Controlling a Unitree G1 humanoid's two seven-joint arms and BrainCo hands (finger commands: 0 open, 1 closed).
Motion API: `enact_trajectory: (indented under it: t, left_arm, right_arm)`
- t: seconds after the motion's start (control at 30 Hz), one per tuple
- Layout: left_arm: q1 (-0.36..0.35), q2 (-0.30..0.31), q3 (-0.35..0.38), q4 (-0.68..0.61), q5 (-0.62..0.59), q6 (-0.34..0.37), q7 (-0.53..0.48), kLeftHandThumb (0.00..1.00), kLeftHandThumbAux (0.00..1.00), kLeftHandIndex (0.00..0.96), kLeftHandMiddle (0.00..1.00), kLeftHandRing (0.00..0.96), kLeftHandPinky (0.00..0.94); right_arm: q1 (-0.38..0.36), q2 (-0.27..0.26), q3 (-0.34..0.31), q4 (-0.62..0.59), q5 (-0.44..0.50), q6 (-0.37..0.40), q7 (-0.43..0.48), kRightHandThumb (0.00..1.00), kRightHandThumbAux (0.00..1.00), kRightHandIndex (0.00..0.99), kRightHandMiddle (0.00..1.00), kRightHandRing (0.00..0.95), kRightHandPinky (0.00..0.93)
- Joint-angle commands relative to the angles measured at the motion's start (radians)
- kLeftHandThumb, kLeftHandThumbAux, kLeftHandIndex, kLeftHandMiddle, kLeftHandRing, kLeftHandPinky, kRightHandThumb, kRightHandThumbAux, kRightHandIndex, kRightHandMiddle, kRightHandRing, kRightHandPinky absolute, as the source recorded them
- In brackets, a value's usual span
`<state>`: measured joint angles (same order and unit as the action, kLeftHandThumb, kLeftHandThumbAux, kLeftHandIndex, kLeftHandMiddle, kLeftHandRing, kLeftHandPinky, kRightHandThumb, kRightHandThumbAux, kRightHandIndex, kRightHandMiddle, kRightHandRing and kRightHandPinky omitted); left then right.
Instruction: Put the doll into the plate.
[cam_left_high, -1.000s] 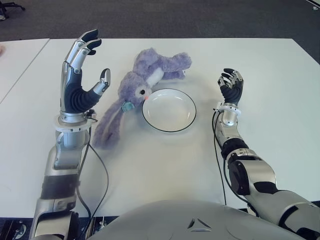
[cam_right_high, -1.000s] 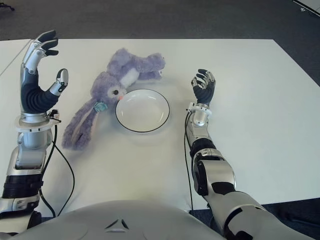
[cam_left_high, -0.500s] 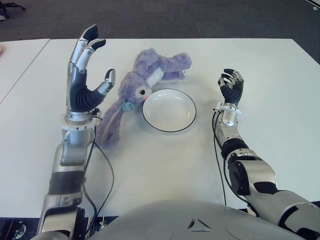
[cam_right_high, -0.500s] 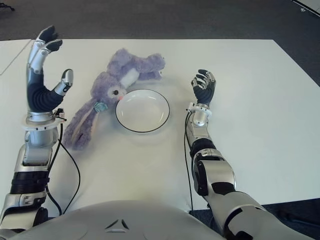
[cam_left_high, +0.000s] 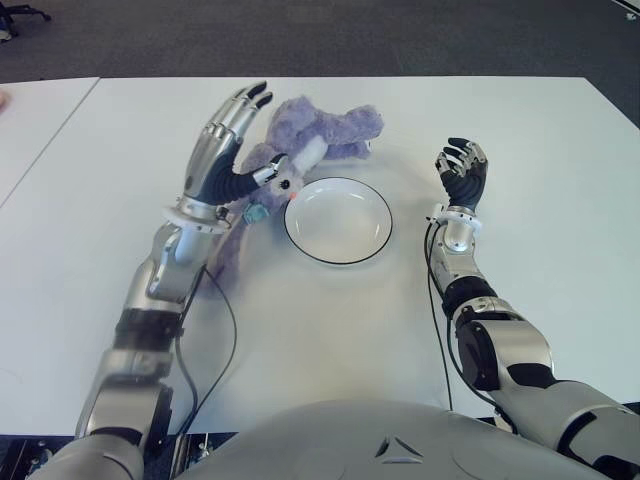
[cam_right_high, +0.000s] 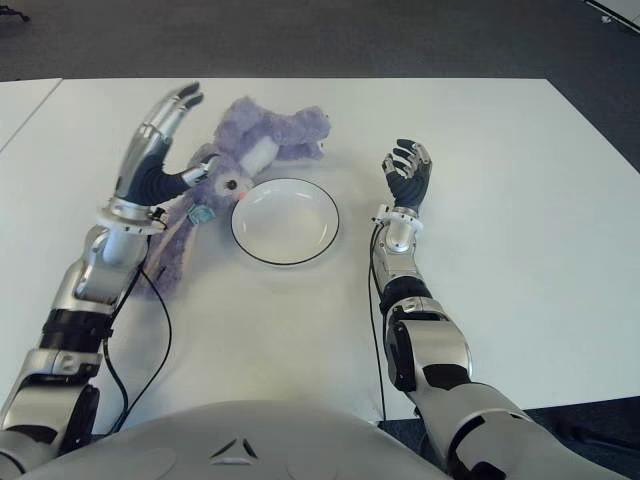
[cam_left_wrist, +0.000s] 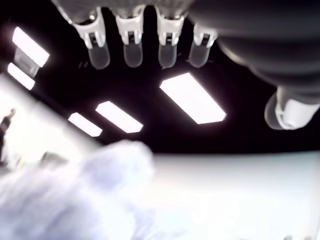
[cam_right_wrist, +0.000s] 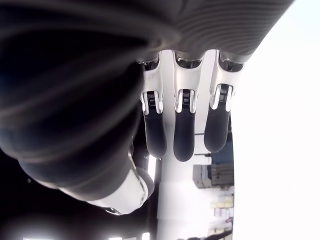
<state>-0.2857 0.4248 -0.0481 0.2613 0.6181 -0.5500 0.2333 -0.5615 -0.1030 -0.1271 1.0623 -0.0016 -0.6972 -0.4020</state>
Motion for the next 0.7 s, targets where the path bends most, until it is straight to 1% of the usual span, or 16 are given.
enact_trajectory:
  t: [0.03, 0.13, 0.27, 0.57, 0.7]
  left_arm:
    - [-0.164, 0.03, -0.121, 0.345, 0.099, 0.077, -0.061, 0.285, 0.31, 0.043, 0.0, 0.0, 0.002]
    - [-0.209, 0.026, -0.143, 0.426, 0.1, 0.082, -0.053, 0.272, 0.301, 0.045, 0.0, 0.0, 0.0]
    - [-0.255, 0.018, -0.169, 0.514, 0.099, 0.092, -0.044, 0.297, 0.299, 0.068, 0.0, 0.0, 0.0]
    - [-0.283, 0.009, -0.214, 0.572, 0.098, 0.127, -0.035, 0.35, 0.326, 0.094, 0.0, 0.0, 0.0]
    - [-0.287, 0.008, -0.23, 0.585, 0.098, 0.137, -0.036, 0.352, 0.35, 0.096, 0.0, 0.0, 0.0]
  right_arm:
    - [0.336, 0.107, 0.033, 0.22, -0.051, 0.033, -0.009, 0.527, 0.904, 0.339, 0.309, 0.303, 0.321]
    - [0.338, 0.107, 0.036, 0.22, -0.054, 0.029, -0.01, 0.523, 0.904, 0.339, 0.308, 0.303, 0.317]
    - [0.338, 0.106, 0.037, 0.22, -0.056, 0.027, -0.013, 0.515, 0.904, 0.337, 0.306, 0.303, 0.321]
    - [0.342, 0.103, 0.036, 0.219, -0.054, 0.026, -0.009, 0.513, 0.903, 0.339, 0.306, 0.307, 0.338]
    - [0.344, 0.103, 0.036, 0.218, -0.054, 0.026, -0.009, 0.518, 0.905, 0.338, 0.306, 0.308, 0.332]
